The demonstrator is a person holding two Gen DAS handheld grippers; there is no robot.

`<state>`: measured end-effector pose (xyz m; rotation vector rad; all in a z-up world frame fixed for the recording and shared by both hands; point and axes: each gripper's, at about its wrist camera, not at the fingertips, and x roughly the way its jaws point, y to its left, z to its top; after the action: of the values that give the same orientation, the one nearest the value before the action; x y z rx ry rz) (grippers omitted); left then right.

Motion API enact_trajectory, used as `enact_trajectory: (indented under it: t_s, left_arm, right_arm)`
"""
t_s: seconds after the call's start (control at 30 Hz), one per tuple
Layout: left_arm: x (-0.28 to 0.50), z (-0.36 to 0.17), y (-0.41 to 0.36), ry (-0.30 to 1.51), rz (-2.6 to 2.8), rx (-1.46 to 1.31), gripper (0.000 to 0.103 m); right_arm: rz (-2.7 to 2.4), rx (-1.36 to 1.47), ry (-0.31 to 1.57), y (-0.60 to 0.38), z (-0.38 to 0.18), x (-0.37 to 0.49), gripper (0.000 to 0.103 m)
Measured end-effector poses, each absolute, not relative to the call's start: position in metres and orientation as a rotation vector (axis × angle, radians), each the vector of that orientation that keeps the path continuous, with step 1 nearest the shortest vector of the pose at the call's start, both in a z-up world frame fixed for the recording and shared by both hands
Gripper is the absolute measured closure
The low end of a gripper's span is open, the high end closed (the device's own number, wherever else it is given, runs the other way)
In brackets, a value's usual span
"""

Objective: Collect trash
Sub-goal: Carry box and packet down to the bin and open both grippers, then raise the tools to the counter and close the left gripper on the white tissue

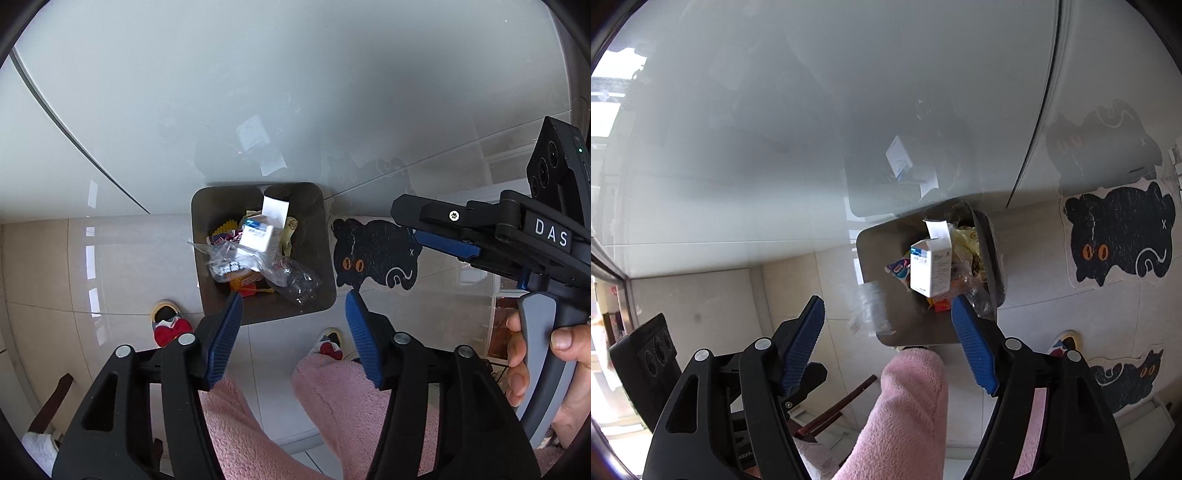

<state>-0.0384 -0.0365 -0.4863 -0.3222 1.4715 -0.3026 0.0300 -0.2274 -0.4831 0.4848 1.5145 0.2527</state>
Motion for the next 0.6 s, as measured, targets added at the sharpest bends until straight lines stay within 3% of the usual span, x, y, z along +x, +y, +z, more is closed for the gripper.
enact_trajectory:
  t_s: [0.23,0.33,0.4,0.6]
  left_arm:
    - [-0.041,-0.456,-0.037,1.444,-0.288,-0.328,0.042]
    - [-0.047,-0.431,-0.032,1.401,-0.29,-0.329,0.037]
    - [-0.052,-0.405,-0.03,1.359,-0.291,-0.341,0.027]
    - [-0.058,-0.324,-0.024,1.236,-0.306,-0.364,0.016]
  right_arm:
    - [0.267,0.533,1.499,-0.242,-0.452,0.022,0.03]
    - [0.29,0.525,1.464,-0.251,-0.421,0.015,0.027]
    - [0.311,0.498,1.426,-0.257,-0.395,0.009,0.022]
    - [0.342,0.428,1.293,-0.282,-0.315,-0.007,0.015]
